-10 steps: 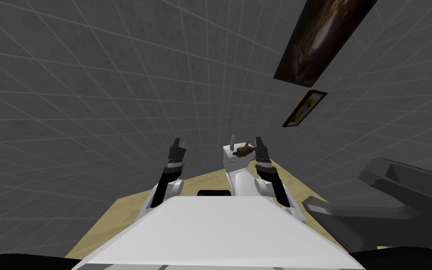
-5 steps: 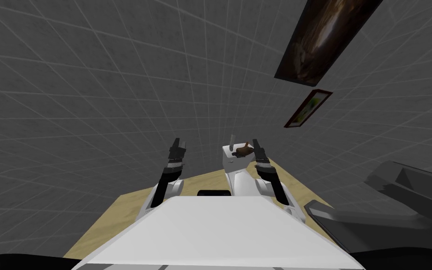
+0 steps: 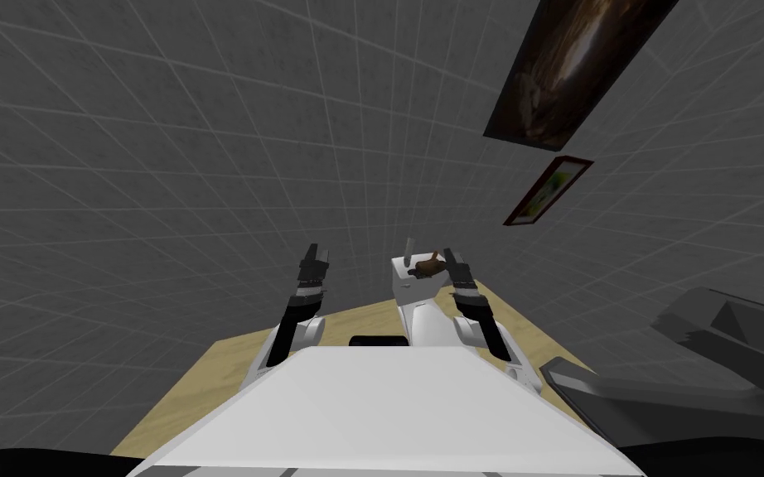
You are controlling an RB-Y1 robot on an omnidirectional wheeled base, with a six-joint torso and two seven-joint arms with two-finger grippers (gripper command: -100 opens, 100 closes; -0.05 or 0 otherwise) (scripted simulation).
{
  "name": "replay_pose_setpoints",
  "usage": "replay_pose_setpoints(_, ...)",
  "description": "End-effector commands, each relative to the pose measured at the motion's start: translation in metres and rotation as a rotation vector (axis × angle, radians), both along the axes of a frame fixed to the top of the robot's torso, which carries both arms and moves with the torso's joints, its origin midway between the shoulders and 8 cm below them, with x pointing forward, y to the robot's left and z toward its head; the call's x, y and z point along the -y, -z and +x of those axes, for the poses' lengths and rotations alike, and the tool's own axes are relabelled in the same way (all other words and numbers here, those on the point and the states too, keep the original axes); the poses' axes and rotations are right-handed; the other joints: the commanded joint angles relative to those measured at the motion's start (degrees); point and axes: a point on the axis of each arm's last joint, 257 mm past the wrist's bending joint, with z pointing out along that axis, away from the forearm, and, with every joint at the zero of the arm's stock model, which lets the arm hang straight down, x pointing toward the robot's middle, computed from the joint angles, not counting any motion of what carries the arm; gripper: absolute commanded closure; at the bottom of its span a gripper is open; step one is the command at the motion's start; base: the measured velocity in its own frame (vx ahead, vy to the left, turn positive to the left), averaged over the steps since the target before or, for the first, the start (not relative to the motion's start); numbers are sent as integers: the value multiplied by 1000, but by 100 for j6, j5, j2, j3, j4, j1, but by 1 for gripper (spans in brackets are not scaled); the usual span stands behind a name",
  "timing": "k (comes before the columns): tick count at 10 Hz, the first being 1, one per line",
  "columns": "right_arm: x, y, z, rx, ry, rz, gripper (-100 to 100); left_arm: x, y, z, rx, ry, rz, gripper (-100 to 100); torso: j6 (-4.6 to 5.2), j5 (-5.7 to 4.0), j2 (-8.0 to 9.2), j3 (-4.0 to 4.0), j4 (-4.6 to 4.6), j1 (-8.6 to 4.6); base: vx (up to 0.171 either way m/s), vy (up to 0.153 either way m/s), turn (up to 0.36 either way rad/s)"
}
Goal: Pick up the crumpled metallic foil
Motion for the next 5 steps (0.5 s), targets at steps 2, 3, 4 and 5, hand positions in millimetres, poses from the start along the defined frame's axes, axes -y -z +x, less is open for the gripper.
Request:
replay_pose_setpoints(2,8,13,5,-27,65,-92,-100,0,0,0,0,0,0,0,-2,1,7,4,1,3,-23,-17,75)
replay_pose_setpoints(3,8,13,5,-26,77,-110,-100,0,0,0,0,0,0,0,0,2,6,4,2,6,-3,-3,11)
replay_pose_setpoints(4,16,26,9,-54,113,-162,-100,0,0,0,0,0,0,0,0,3,3,2,1,11,-22,-18,73)
replay_pose_setpoints(5,16,26,9,-53,128,-185,-100,0,0,0,0,0,0,0,-2,2,6,3,1,6,-30,-24,98)
